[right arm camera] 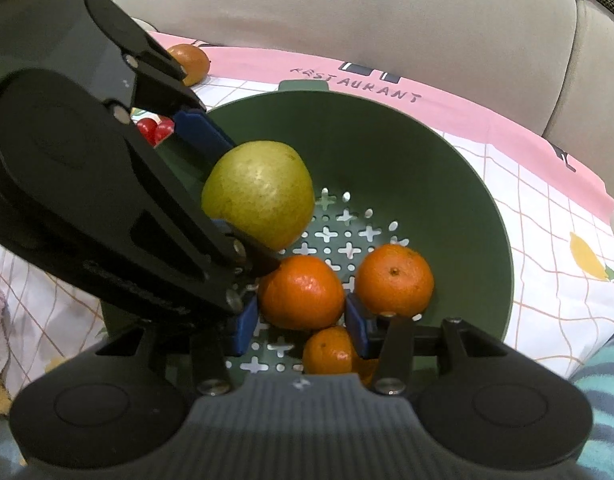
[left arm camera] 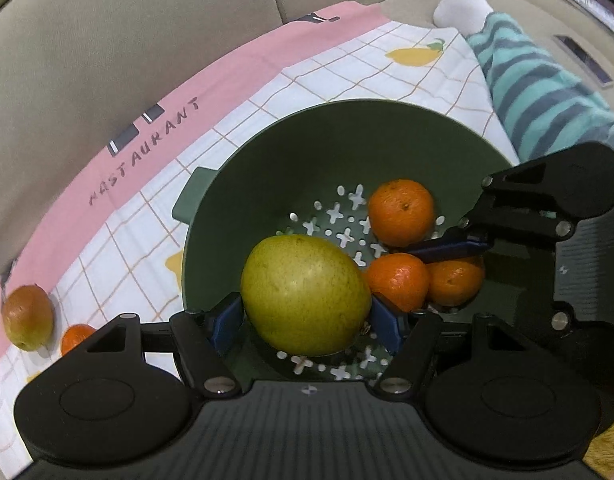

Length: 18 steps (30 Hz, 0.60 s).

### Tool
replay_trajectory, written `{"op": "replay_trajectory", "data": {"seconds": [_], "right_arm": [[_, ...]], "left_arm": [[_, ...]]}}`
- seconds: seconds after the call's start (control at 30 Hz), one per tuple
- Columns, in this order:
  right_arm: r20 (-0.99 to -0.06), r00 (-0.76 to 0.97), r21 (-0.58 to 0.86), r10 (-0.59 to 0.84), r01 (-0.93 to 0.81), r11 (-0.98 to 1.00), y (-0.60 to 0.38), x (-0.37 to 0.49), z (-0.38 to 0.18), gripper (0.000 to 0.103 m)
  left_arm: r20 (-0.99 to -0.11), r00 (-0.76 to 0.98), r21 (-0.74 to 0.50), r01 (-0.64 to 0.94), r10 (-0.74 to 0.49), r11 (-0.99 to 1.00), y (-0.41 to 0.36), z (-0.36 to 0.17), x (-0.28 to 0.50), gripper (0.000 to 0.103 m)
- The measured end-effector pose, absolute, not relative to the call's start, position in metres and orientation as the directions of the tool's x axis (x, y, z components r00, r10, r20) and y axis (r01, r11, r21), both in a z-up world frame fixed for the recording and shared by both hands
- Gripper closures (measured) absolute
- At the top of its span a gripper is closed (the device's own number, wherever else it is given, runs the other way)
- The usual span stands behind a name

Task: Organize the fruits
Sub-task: 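Open both tools to drop the pear and orange into the colander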

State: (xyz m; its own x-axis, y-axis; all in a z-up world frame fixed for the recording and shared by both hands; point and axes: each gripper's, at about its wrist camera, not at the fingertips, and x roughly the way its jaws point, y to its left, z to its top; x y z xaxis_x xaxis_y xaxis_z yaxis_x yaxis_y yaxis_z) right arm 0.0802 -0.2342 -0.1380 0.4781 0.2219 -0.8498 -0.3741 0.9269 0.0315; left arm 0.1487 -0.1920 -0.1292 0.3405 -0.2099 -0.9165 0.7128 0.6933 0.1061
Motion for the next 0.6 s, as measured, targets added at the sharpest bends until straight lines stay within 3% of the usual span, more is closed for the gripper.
{"op": "replay_trajectory", "data": {"seconds": [0.17,0.27,0.53,0.6], "right_arm": [[-0.852,0.48,0.023,0.208,-0.363,0.932,-0.235,0.08,-0.136,0.057],[-0.852,0.482,0.029,0.204,-0.346,0.938,-0.235,0.082,-0.134,0.05],[-0.852,0.482,0.048,0.204,-0.316,0.948,-0.236,0.08,-0.125,0.048],[-0.848,0.487,0.061,0.206,-0.298,0.953,-0.238,0.08,-0.121,0.039]], "left_arm": [[-0.906,0.363,0.118,0.712,-0.218,0.692,-0.191,-0.127,0.148,0.029],[-0.903,0.344,0.059,0.693,-0.257,0.719,-0.186,-0.12,0.153,0.029],[-0.885,0.344,-0.005,0.667,-0.314,0.745,-0.175,-0.105,0.147,0.029],[-0.874,0.356,-0.013,0.663,-0.33,0.748,-0.172,-0.099,0.143,0.029]]}}
